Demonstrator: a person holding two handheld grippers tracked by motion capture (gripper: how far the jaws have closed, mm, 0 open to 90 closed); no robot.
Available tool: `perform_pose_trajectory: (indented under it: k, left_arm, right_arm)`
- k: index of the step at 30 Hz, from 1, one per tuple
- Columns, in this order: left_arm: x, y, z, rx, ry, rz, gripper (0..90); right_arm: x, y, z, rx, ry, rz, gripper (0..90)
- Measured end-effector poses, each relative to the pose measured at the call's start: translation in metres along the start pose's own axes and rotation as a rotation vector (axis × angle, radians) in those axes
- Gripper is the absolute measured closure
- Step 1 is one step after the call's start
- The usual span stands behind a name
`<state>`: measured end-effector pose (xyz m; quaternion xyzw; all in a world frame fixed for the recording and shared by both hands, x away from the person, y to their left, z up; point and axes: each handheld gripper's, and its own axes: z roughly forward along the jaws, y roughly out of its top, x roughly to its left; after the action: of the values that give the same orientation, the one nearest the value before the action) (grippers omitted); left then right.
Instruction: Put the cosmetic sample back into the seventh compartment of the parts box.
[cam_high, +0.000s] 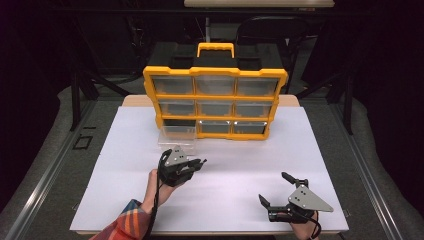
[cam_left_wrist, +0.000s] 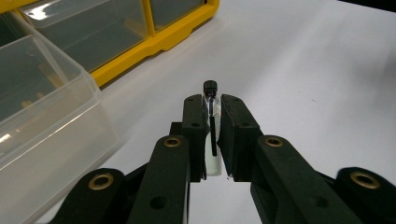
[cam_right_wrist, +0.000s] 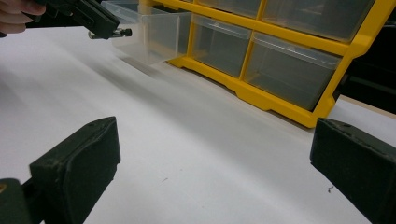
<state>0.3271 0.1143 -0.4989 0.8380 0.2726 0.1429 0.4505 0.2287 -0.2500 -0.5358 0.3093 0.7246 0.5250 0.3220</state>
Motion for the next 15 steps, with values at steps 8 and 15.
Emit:
perform_pose_trajectory:
  k: [8, 15]
  left_arm:
    - [0.001, 0.000, -0.001, -0.002, 0.005, 0.000, 80.5]
    - [0.008, 0.005, -0.012, -0.030, 0.030, 0.002, 80.5]
  right_arm:
    - [0.001, 0.000, 0.000, 0.006, -0.002, 0.001, 1.0]
    - [0.001, 0.000, 0.000, 0.012, -0.001, -0.005, 1.1]
